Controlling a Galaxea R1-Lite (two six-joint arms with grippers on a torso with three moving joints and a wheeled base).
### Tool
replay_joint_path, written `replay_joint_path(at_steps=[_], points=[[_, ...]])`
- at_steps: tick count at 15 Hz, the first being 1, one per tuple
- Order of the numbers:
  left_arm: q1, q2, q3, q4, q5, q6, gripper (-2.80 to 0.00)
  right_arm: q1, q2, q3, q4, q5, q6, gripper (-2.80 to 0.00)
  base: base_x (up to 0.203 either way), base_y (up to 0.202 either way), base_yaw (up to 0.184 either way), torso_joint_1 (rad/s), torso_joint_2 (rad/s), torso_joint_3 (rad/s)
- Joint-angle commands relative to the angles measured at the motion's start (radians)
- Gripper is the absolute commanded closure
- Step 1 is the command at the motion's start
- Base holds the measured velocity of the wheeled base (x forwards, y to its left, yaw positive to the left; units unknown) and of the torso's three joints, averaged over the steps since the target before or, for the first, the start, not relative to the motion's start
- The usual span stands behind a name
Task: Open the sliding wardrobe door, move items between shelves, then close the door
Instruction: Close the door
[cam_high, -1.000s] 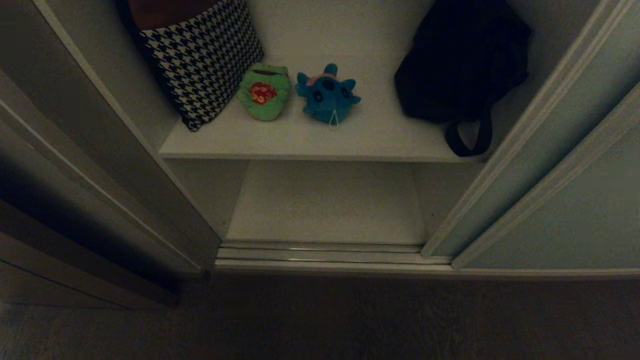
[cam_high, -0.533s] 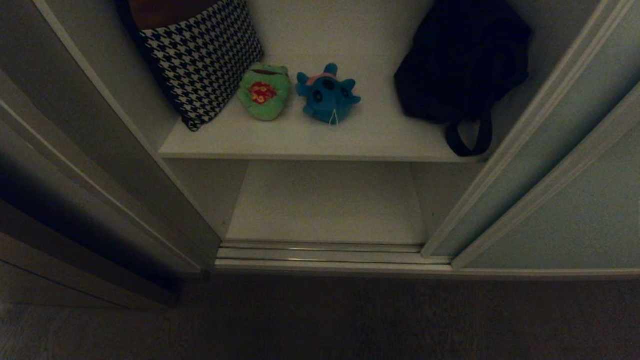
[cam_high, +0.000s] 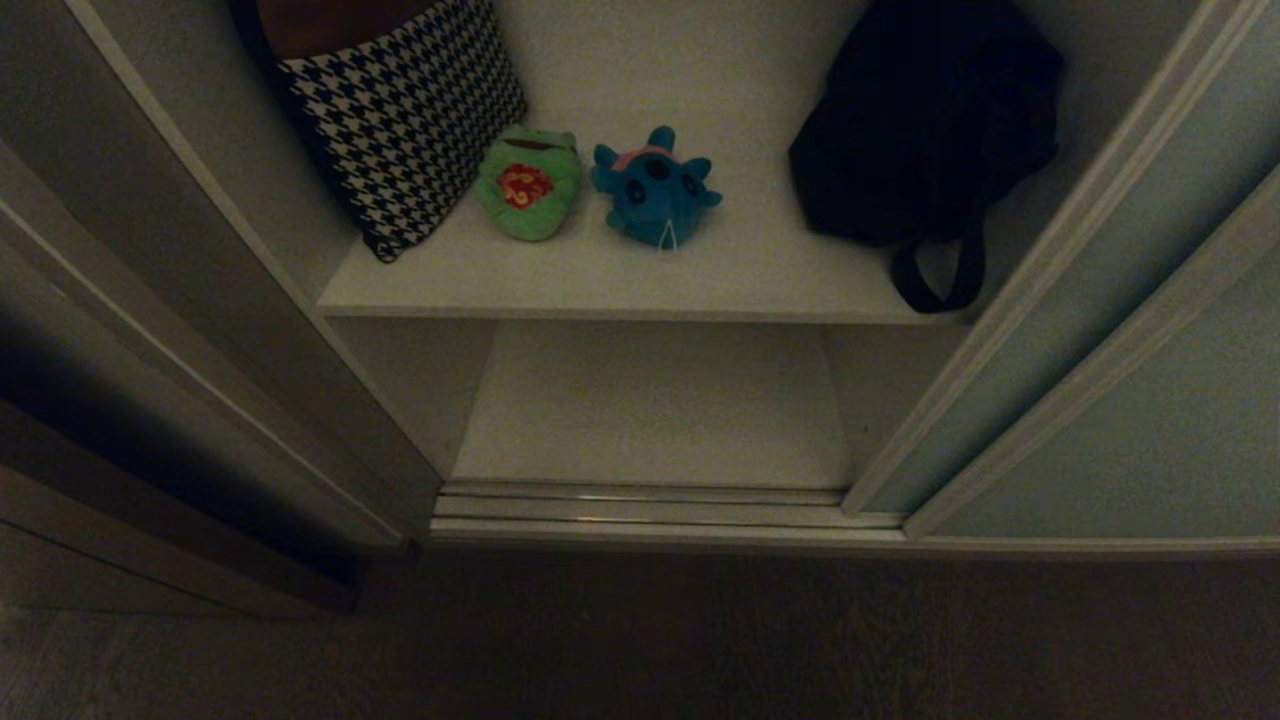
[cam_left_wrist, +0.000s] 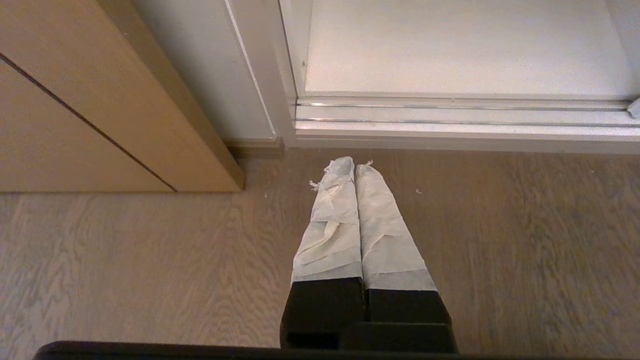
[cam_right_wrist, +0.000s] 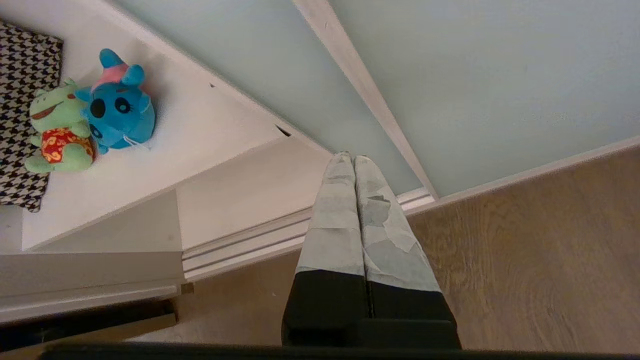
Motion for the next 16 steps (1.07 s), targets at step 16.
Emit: replay_joint_path(at_steps=[16], points=[[-0.001, 0.001, 0.000, 0.000, 0.000, 0.000, 0.00, 0.036, 0.170, 0.005, -0.166, -0.003, -0.027, 0.00, 0.000, 0.000, 0.000, 0.000, 0.00, 0.000]])
